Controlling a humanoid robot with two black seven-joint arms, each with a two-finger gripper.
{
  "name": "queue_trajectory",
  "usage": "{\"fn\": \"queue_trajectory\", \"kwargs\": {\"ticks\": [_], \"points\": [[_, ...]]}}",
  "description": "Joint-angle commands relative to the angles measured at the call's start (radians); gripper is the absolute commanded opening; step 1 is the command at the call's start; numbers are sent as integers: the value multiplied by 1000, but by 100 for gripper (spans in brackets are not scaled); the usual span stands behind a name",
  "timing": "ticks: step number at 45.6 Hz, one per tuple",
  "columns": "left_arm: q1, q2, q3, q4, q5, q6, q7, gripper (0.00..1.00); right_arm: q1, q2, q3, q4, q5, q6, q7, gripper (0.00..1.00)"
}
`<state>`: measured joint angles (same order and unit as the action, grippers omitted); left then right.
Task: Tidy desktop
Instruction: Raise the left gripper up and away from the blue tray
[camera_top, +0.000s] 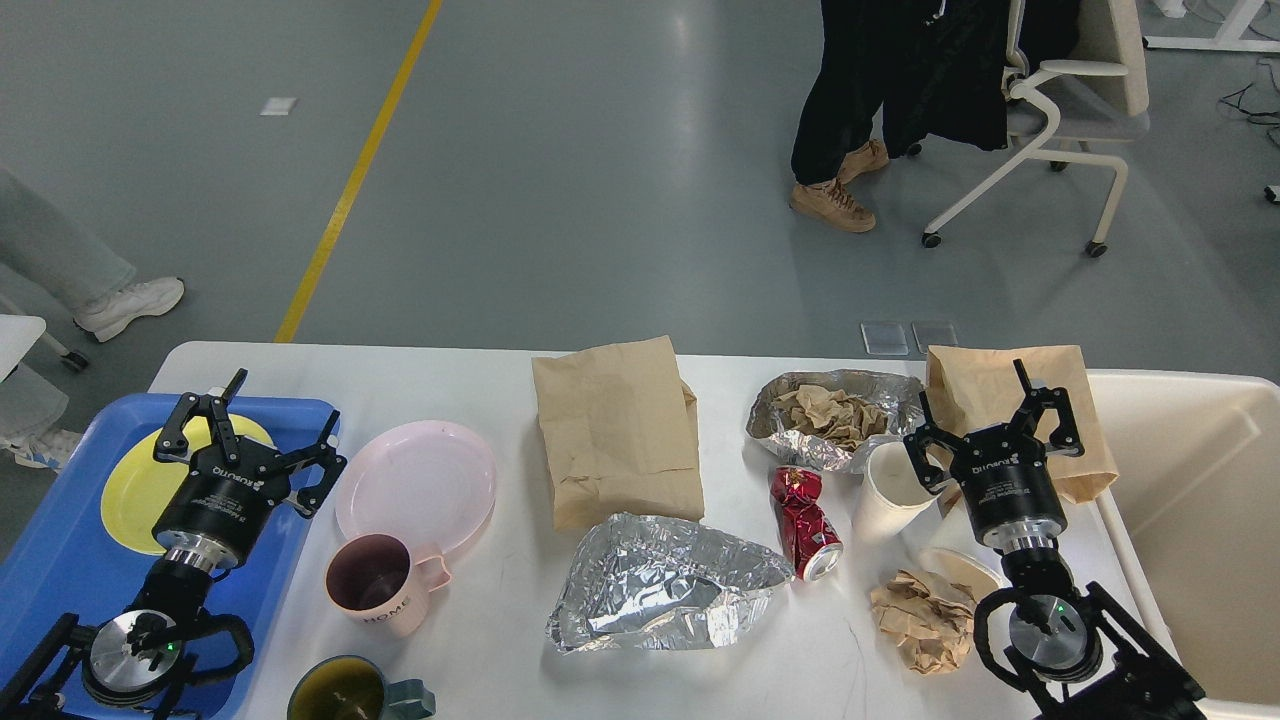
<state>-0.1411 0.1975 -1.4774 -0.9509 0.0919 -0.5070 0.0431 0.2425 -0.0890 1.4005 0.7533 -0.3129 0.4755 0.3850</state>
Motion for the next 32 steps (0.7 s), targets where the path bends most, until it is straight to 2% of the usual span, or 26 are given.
{"fn": "queue_trajectory", "kwargs": {"ticks": [1, 13, 20, 25, 30, 32], "points": [[0, 0, -4, -2, 2, -10, -6, 96, 0, 0, 0, 0, 0, 0, 0, 100], [-9, 11, 0, -5, 9, 2, -3, 96, 0, 0, 0, 0, 0, 0, 0, 100], [-14, 60, 28, -6, 22, 5, -6, 96, 0, 0, 0, -2, 0, 0, 0, 100], [-37, 170, 141, -6, 9, 2, -28, 96, 0, 0, 0, -2, 0, 0, 0, 100], [-132, 324, 325, 9, 8, -2, -68, 96, 1, 0, 0, -2, 0, 0, 0, 100], [-191, 387, 415, 9, 8, -8, -69, 96, 1, 0, 0, -3, 0, 0, 0, 100]]}}
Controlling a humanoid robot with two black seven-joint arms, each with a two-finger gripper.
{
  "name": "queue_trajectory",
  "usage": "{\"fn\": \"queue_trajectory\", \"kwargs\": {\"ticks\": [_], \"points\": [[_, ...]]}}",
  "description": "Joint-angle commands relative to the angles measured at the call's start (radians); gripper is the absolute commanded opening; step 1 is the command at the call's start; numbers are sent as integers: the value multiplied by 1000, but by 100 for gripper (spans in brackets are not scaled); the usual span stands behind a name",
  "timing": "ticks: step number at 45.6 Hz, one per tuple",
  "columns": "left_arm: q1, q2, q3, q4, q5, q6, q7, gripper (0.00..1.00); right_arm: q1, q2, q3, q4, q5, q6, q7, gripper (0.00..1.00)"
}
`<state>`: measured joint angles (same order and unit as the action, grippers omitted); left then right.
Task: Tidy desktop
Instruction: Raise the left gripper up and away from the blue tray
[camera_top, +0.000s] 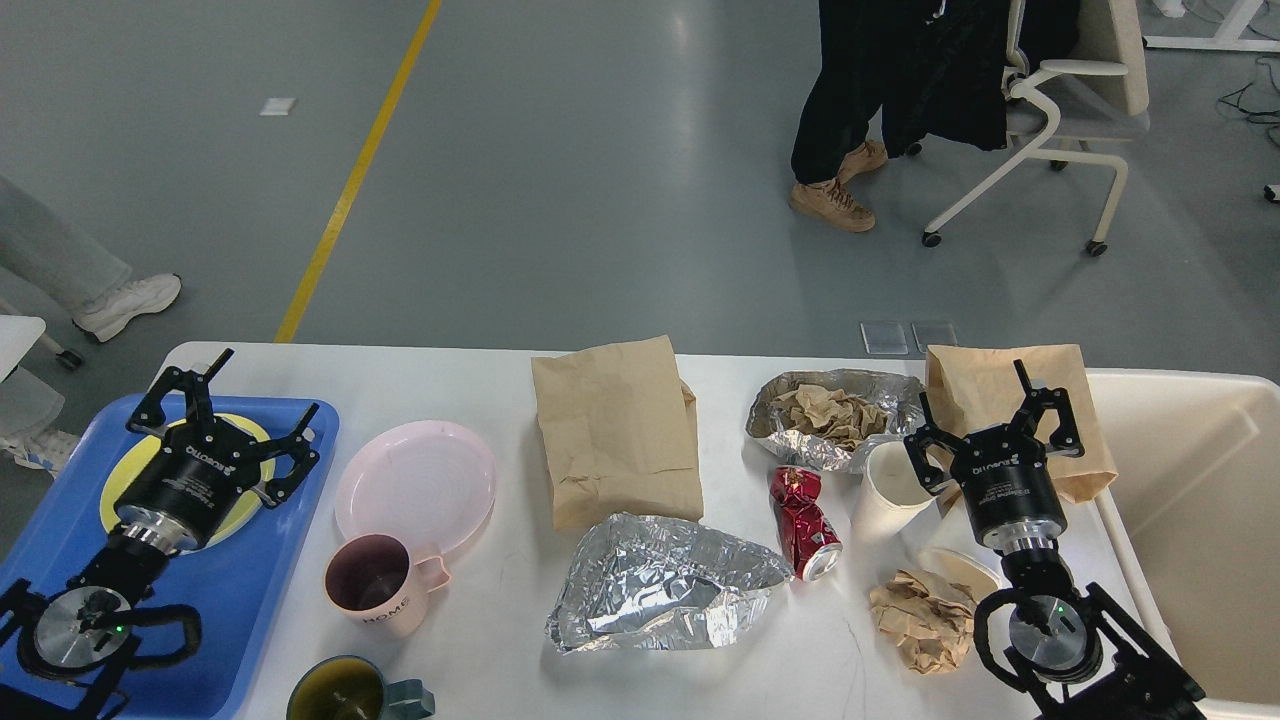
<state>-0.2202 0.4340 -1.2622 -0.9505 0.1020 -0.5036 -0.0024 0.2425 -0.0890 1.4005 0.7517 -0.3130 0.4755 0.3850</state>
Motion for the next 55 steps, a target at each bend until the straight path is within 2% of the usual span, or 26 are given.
{"fn": "queue_trajectory", "kwargs": {"ticks": [1, 6, 7, 8, 12, 21, 24, 27, 37, 42, 45, 46, 48, 55], "points": [[-146, 184, 249, 10, -2, -12, -22, 96, 1, 0, 0, -2, 0, 0, 0, 100], [-333, 340, 570, 6, 1, -39, -8, 96, 0, 0, 0, -2, 0, 0, 0, 100], [-371, 368, 648, 9, -1, -53, -17, 96, 1, 0, 0, -2, 0, 0, 0, 100], [-446, 405, 776, 12, -1, -61, -22, 96, 0, 0, 0, -2, 0, 0, 0, 100], [-680, 468, 1061, 13, -1, -72, -24, 96, 1, 0, 0, 0, 0, 0, 0, 100], [-1145, 462, 1665, 7, -4, -95, -56, 96, 0, 0, 0, 2, 0, 0, 0, 100], [-1281, 410, 1864, -10, -1, -125, -61, 96, 0, 0, 0, 2, 0, 0, 0, 100], [-1402, 350, 2007, -10, -2, -151, -61, 96, 0, 0, 0, 2, 0, 0, 0, 100], [-1642, 148, 2248, -13, -2, -164, -48, 96, 0, 0, 0, 2, 0, 0, 0, 100], [-1758, 5, 2377, -27, -5, -216, -48, 96, 0, 0, 0, 2, 0, 0, 0, 100], [-1829, -63, 2451, -43, -4, -274, -47, 96, 0, 0, 0, 2, 0, 0, 0, 100], [-1884, -120, 2483, -82, -7, -341, -48, 96, 0, 0, 0, 2, 0, 0, 0, 100], [-1949, -162, 2497, -115, -13, -392, -48, 96, 0, 0, 0, 2, 0, 0, 0, 100], [-2169, -230, 2543, -365, -186, -397, -44, 96, 0, 0, 0, 2, 0, 0, 0, 100]]}}
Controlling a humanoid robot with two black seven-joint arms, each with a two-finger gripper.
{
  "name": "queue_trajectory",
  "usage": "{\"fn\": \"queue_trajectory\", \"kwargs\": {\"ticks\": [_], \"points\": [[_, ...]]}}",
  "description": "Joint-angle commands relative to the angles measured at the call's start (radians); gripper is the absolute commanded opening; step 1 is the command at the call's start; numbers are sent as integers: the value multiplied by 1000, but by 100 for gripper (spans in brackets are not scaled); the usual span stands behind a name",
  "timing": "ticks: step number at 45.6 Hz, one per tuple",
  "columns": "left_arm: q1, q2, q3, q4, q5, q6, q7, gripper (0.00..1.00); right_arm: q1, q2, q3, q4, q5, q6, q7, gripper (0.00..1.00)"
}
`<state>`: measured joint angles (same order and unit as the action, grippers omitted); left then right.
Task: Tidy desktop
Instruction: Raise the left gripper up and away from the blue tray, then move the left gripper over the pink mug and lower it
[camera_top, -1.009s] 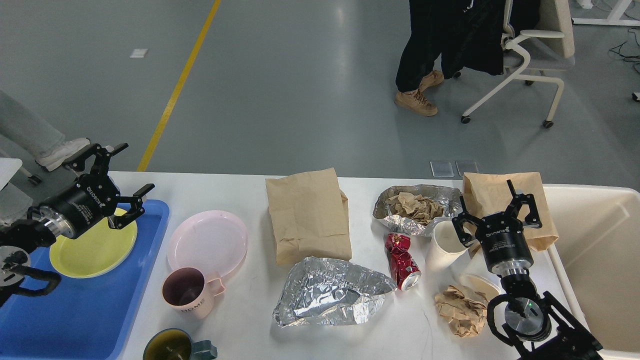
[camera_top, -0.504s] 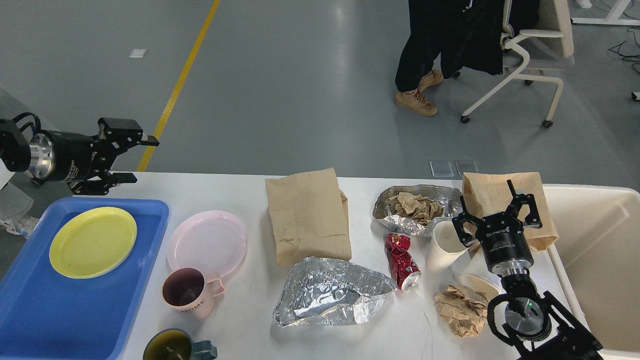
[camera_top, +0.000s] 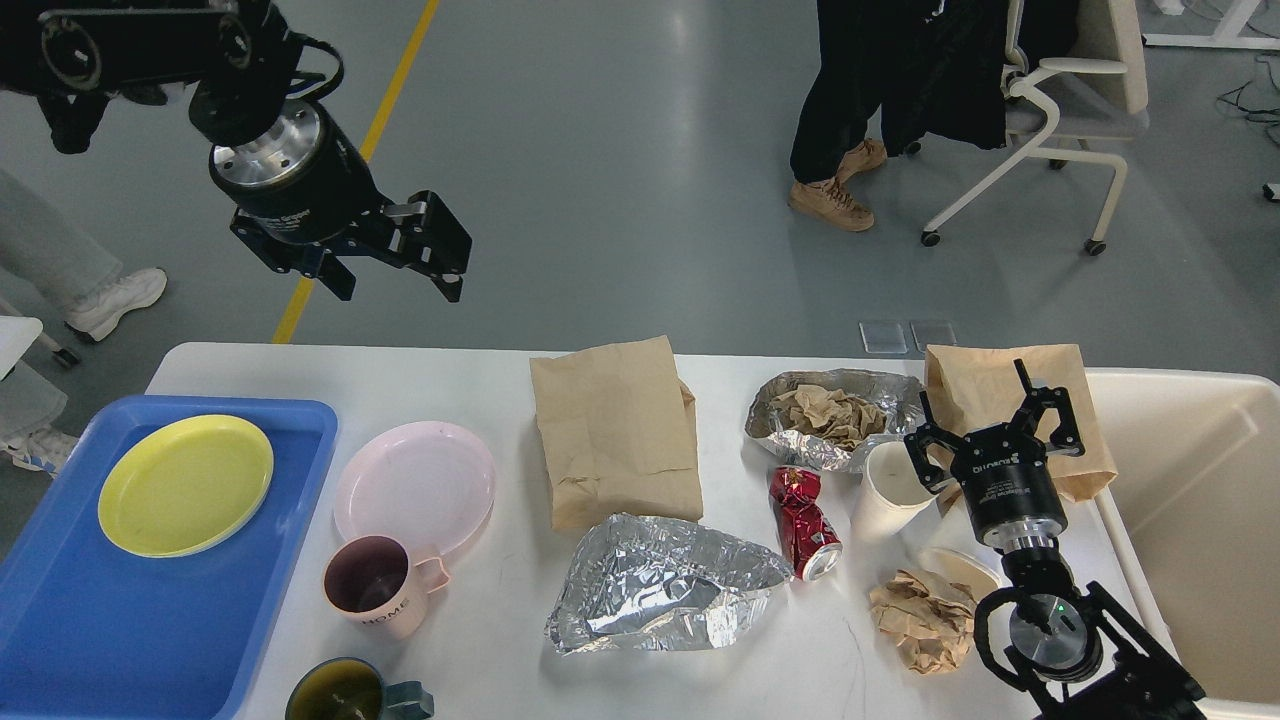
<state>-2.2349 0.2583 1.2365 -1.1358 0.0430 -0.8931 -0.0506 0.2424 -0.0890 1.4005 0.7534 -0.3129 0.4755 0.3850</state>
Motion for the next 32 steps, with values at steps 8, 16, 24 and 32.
{"fn": "queue_trajectory", "kwargs": {"ticks": [8, 16, 24, 32], "points": [[-442, -257, 254, -490, -426, 98, -6, 96, 0, 0, 0, -2, 0, 0, 0, 100], [-600, -303, 277, -630, -440, -31, -70, 96, 0, 0, 0, -3, 0, 0, 0, 100], [-626, -317, 380, -630, -443, -67, -129, 96, 0, 0, 0, -2, 0, 0, 0, 100], [-578, -321, 408, -628, -440, -47, -126, 96, 0, 0, 0, -2, 0, 0, 0, 100]]}}
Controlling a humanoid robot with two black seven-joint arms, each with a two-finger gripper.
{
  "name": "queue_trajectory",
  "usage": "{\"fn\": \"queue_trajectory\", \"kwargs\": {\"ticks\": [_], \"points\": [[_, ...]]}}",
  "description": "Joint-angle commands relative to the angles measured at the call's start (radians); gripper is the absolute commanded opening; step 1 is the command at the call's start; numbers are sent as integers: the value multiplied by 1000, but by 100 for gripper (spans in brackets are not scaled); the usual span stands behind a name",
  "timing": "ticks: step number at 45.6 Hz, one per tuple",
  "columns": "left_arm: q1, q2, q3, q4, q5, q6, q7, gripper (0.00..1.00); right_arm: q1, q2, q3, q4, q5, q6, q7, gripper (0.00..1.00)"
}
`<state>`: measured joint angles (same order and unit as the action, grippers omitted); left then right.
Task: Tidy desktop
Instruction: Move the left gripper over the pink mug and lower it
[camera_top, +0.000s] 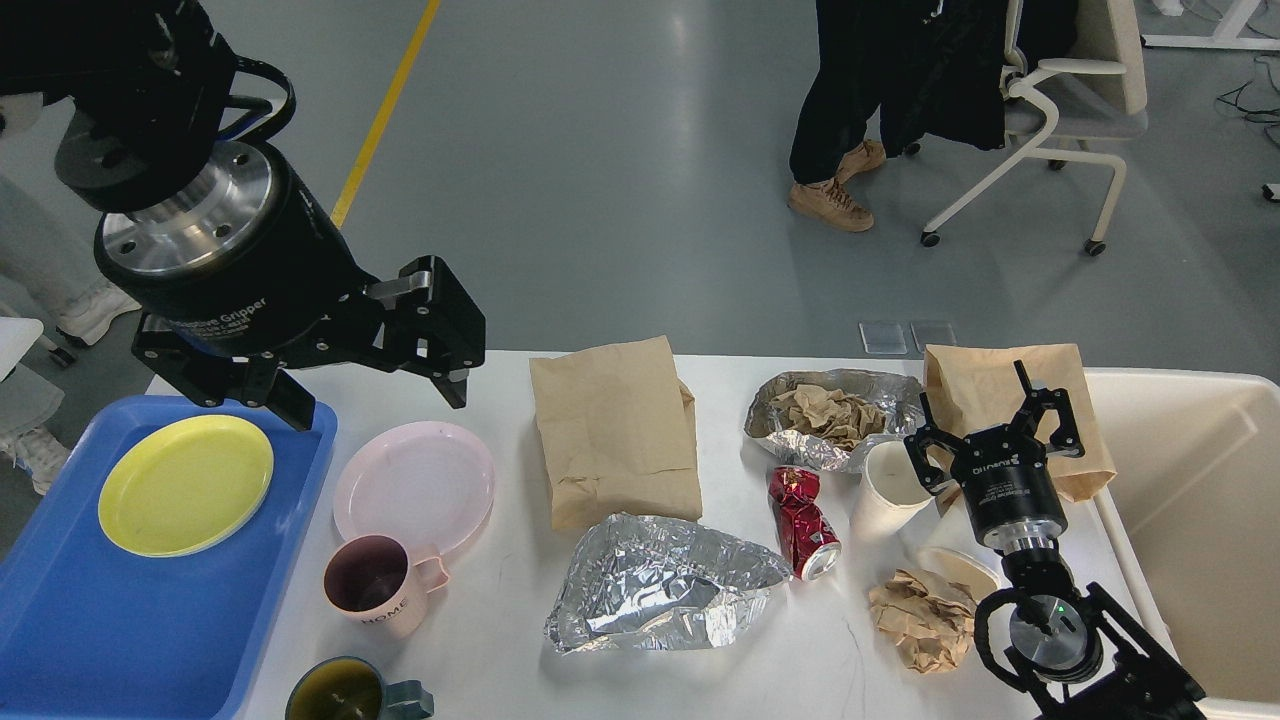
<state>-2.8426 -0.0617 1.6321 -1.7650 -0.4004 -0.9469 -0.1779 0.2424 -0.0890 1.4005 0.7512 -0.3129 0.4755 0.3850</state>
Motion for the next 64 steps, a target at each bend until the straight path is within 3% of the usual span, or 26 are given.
{"fn": "queue_trajectory", "kwargs": {"ticks": [1, 20, 29, 39, 45, 53, 64], "points": [[35, 0, 12, 1, 5, 7, 2, 96, 0, 0, 0, 0, 0, 0, 0, 100], [68, 105, -6, 2, 9, 30, -15, 96, 0, 0, 0, 0, 0, 0, 0, 100], [123, 152, -69, 4, 14, 34, 2, 96, 0, 0, 0, 0, 0, 0, 0, 100], [112, 39, -144, 9, 26, 108, -3, 96, 0, 0, 0, 0, 0, 0, 0, 100], [92, -55, -94, 28, 0, 109, -15, 96, 0, 0, 0, 0, 0, 0, 0, 100], [84, -17, -75, 27, 3, 89, -2, 96, 0, 0, 0, 0, 0, 0, 0, 100], [172, 75, -87, 25, 14, 96, 5, 96, 0, 0, 0, 0, 0, 0, 0, 100]]}}
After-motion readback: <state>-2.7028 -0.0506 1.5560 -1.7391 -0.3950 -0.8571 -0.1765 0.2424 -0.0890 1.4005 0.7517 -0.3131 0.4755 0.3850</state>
